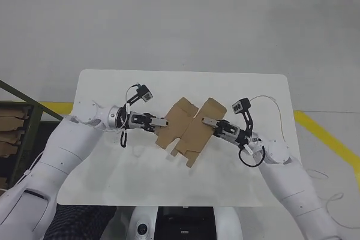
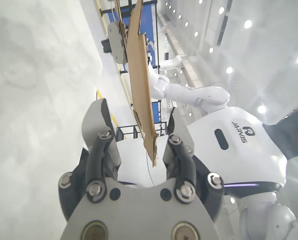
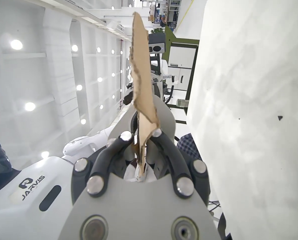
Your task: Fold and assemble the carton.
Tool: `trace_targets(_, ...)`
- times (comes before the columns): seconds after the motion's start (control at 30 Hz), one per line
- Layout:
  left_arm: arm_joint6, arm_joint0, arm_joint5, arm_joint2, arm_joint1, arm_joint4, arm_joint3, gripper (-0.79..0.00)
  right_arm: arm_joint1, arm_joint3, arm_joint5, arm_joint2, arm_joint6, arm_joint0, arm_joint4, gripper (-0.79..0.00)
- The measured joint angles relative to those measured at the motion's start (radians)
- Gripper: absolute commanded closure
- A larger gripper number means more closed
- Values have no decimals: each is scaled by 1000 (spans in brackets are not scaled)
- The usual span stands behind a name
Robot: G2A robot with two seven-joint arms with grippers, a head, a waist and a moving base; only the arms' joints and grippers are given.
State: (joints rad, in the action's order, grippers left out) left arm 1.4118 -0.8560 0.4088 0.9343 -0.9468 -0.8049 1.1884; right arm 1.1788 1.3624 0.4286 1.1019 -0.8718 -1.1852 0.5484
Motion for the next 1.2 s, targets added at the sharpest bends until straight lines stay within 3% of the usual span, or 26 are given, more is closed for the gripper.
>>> trace_targets(0.37,-36,-26,36,34,-25,-126,-55,-785,10,135,3,-5,284,-138,-57,0)
trace_targets(0.7,-159,-67,158,26,-43,17,-39,-785,33,116,18,-42,496,-143,-161,0)
trace_targets(0.87,-208,-73,159,22,-50,71,-36,-785,36,119,27,-35,526,-155,-188,0)
trace_targets(0.93,-227,-72,159,20,-53,93,-34,-539,38,122,26,-33,531,-158,-196,0)
trace_targets(0.97,-235,-72,160,20,-55,101,-33,-369,38,122,25,-33,531,-159,-200,0)
trace_targets(1.2,-259,-66,144,12,-67,126,-32,-46,42,120,14,-26,539,-154,-226,0)
